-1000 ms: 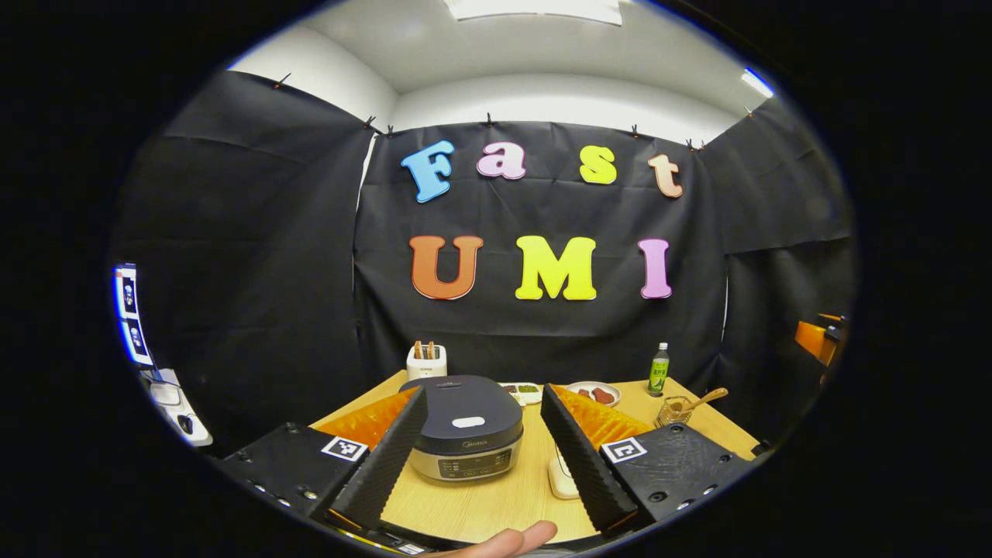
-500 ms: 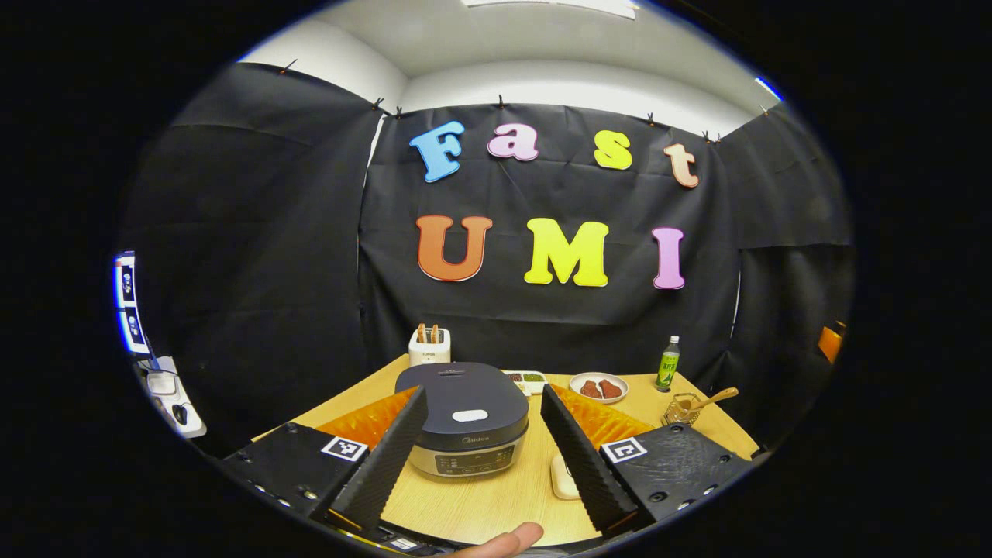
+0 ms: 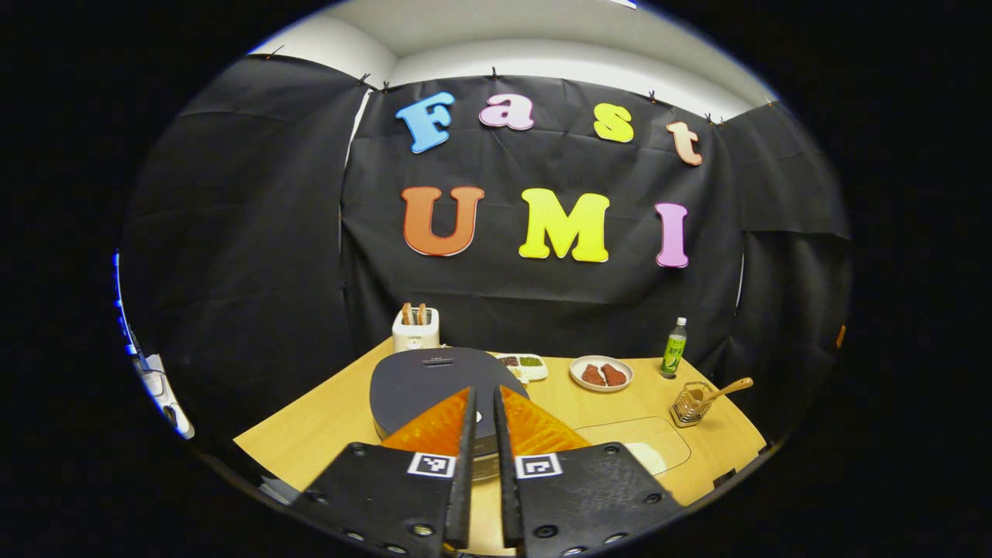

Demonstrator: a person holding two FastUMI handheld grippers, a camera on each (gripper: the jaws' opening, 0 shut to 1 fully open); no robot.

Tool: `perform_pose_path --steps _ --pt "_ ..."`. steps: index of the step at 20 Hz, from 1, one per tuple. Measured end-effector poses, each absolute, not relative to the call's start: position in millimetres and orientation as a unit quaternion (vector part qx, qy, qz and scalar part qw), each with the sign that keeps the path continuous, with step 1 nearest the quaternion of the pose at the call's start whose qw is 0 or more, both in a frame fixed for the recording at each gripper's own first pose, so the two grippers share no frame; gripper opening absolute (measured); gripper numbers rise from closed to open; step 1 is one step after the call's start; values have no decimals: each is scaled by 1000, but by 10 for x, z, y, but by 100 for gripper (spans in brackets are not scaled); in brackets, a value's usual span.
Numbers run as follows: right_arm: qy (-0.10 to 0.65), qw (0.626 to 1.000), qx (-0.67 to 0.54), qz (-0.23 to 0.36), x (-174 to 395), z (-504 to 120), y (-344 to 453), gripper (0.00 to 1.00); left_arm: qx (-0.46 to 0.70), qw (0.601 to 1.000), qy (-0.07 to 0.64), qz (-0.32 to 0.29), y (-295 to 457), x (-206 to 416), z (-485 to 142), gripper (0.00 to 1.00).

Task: Close the left gripper, press the button to open the rice cooker; take a wooden spoon from the chopstick holder with the right hand, scoop a spoonful of rice and pour it into the rice cooker, then put the wooden spoon back into the chopstick holder.

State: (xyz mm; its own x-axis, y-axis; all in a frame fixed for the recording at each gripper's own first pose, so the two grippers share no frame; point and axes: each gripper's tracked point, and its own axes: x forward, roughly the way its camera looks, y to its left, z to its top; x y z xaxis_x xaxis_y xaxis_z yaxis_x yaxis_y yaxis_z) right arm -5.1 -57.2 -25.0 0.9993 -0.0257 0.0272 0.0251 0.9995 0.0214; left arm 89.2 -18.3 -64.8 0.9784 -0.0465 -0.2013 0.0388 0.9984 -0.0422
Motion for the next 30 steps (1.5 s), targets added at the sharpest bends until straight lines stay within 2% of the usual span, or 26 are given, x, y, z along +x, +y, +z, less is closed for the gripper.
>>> perform_pose_path --steps 1,2,3,5,12,22,30 --pt "-9 1000 10 -14 -28 -289 -586 100 -13 994 109 -21 -187 924 -702 0" --pt "-4 1000 11 -15 -7 -322 -595 100 0 994 107 -15 -165 990 -725 2" --pt "0 1000 12 -15 11 -367 -602 100 2 993 116 -9 -130 901 -735 1" --pt "10 1000 15 -13 52 -447 -609 100 -7 991 136 -20 -171 1119 -901 0" --pt "31 999 19 -18 164 -615 -720 100 -1 974 227 26 149 1645 -1442 0" --pt "57 998 5 -8 258 -878 -649 100 3 967 250 47 214 1670 -1553 0" --pt "76 997 3 -4 296 -1107 -600 100 -25 963 267 18 187 1607 -1619 0"
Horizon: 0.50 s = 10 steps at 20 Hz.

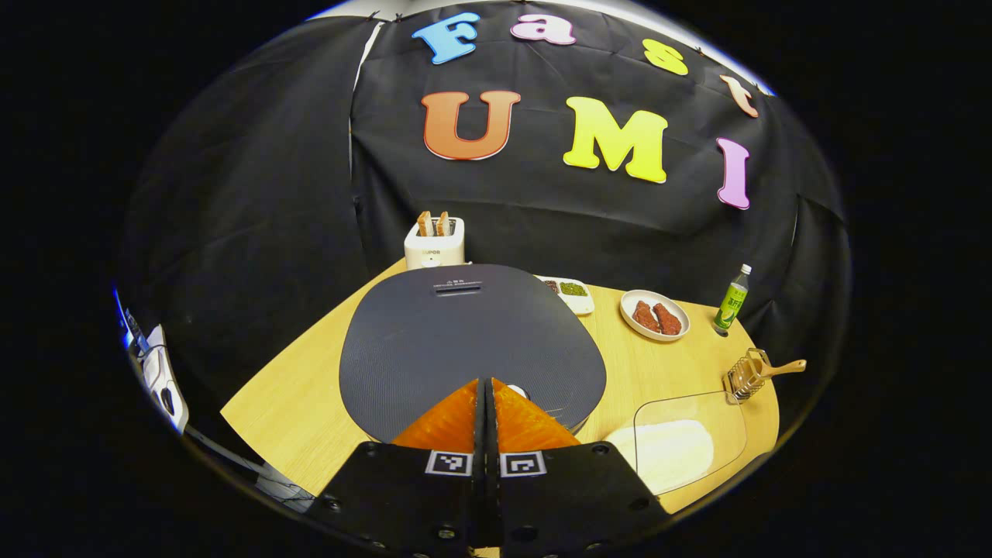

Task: Close the left gripper, press the button to open the rice cooker; take a wooden spoon from the chopstick holder with the right hand, scoop a spoonful of rice and pour it into the rice cooker, then put the wooden spoon back into the chopstick holder.

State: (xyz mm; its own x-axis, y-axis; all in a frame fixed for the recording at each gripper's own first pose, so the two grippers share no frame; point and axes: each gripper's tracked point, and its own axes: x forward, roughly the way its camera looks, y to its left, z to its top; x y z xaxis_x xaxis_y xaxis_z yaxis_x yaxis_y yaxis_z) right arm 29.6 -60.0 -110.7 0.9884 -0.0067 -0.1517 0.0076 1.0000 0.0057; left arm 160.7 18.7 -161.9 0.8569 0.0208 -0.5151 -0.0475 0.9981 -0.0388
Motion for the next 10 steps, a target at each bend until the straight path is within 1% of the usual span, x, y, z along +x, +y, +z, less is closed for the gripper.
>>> perform_pose_path --steps 2,7,10 --pt "80 997 7 -4 319 -1147 -601 100 -7 966 260 -1 197 1601 -1644 0" --pt "89 996 16 -1 313 -1212 -569 100 -31 967 255 7 220 1600 -1630 0" --pt "93 996 17 -2 318 -1280 -594 100 -19 976 217 13 216 1627 -1456 0"
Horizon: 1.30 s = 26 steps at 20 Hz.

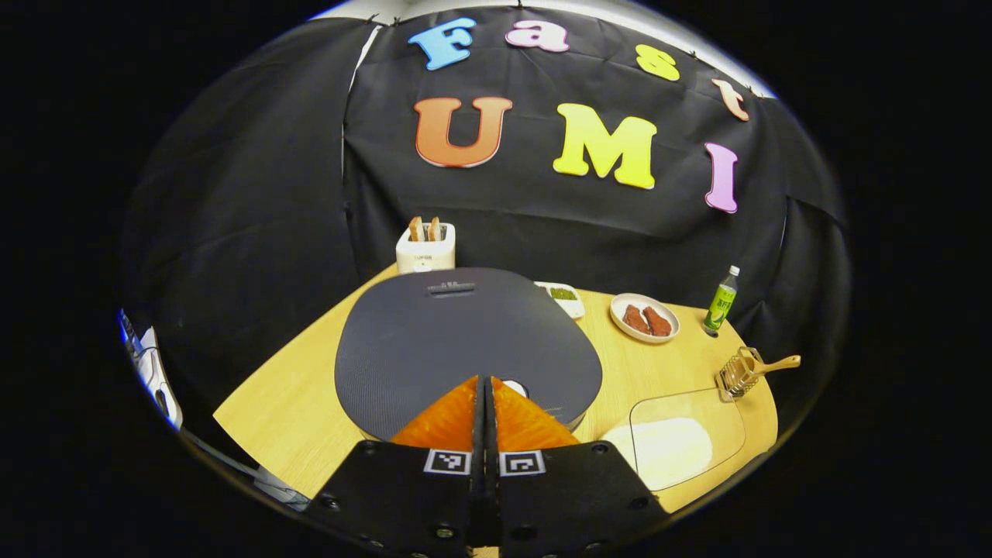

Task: Close the left gripper, press the button to open the rice cooker; take a wooden spoon from the chopstick holder with the right hand, scoop a spoonful of rice and pour it into the rice cooker, then put the wooden spoon back into the chopstick holder.

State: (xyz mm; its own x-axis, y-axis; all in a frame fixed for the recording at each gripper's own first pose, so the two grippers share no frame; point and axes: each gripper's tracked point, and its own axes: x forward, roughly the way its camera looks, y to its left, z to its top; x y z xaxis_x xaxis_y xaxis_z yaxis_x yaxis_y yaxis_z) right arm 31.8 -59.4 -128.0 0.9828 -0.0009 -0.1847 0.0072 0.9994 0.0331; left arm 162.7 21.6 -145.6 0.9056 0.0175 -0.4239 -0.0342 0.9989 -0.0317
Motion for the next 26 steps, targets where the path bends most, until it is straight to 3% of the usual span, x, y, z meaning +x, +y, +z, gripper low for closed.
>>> perform_pose_path --steps 2,3,5,6,10,19,26 --pt "97 995 26 6 328 -1332 -556 100 -24 986 168 0 98 1584 -1170 0" --pt "103 994 29 10 341 -1397 -534 100 -24 991 135 -9 26 1556 -1007 22" --pt "113 993 28 16 365 -1494 -497 100 -6 998 63 7 34 1377 -585 92" --pt "116 993 26 16 385 -1519 -485 100 3 999 51 14 56 1288 -528 98" --pt "118 992 31 21 501 -1655 -410 100 13 999 32 17 10 1017 -351 96" --pt "127 984 126 27 1364 -2103 -297 100 36 998 21 -38 -370 352 -679 96" --pt "103 981 164 -21 2178 -2437 -536 96 53 997 -8 -54 -463 236 -689 96"
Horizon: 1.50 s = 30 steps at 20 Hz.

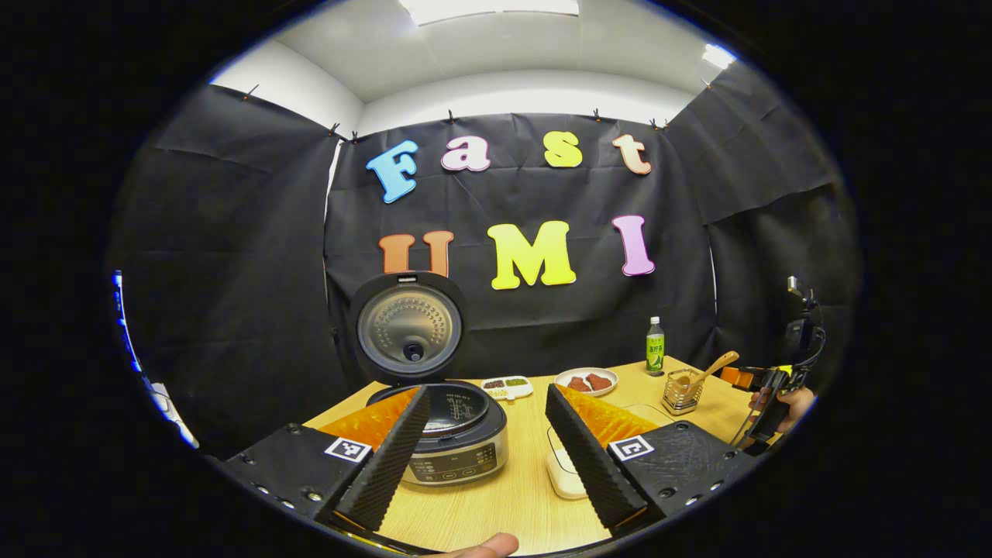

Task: Close the left gripper, press the button to open the rice cooker; take a wooden spoon from the chopstick holder with the right hand, scoop a spoonful of rice and pour it into the rice cooker, then put the wooden spoon back into the chopstick holder.

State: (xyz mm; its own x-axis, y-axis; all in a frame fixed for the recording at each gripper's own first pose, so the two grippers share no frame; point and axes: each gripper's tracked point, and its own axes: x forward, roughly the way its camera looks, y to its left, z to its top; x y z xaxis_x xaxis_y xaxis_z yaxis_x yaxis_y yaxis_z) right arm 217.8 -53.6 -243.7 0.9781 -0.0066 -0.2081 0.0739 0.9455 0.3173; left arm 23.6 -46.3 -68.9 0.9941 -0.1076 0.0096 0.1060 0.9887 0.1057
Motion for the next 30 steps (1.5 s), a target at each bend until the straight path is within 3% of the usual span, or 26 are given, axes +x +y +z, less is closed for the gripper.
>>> perform_pose_path --steps 1,4,5,6,7,9,14,17,18,23,30 --pt "101 981 165 -15 2260 -2467 -509 96 54 997 -6 -55 -468 239 -711 100" --pt "87 981 170 -30 2473 -2470 -603 91 60 996 6 -62 -535 282 -901 96" --pt "75 981 176 -26 2566 -2432 -588 96 58 996 11 -65 -553 292 -960 96" --pt "60 982 176 -29 2661 -2379 -610 92 58 996 18 -71 -554 296 -1023 96" --pt "54 984 168 -37 2745 -2377 -663 96 56 996 25 -71 -529 294 -1069 96" --pt "51 987 147 -38 2887 -2384 -677 94 47 996 30 -63 -446 303 -1104 96" --pt "86 991 105 15 3122 -2464 -414 48 27 997 26 -61 -380 282 -1091 96" --pt "78 994 77 7 3217 -2390 -368 40 23 998 28 -60 -366 295 -1123 96" --pt "74 995 66 6 3246 -2354 -347 27 23 997 30 -60 -368 298 -1138 96" --pt "86 995 46 16 3352 -2274 -186 29 24 997 39 -61 -360 316 -1202 96" --pt "43 998 53 17 3218 -1848 -212 22 13 997 51 -57 -253 286 -1286 96"
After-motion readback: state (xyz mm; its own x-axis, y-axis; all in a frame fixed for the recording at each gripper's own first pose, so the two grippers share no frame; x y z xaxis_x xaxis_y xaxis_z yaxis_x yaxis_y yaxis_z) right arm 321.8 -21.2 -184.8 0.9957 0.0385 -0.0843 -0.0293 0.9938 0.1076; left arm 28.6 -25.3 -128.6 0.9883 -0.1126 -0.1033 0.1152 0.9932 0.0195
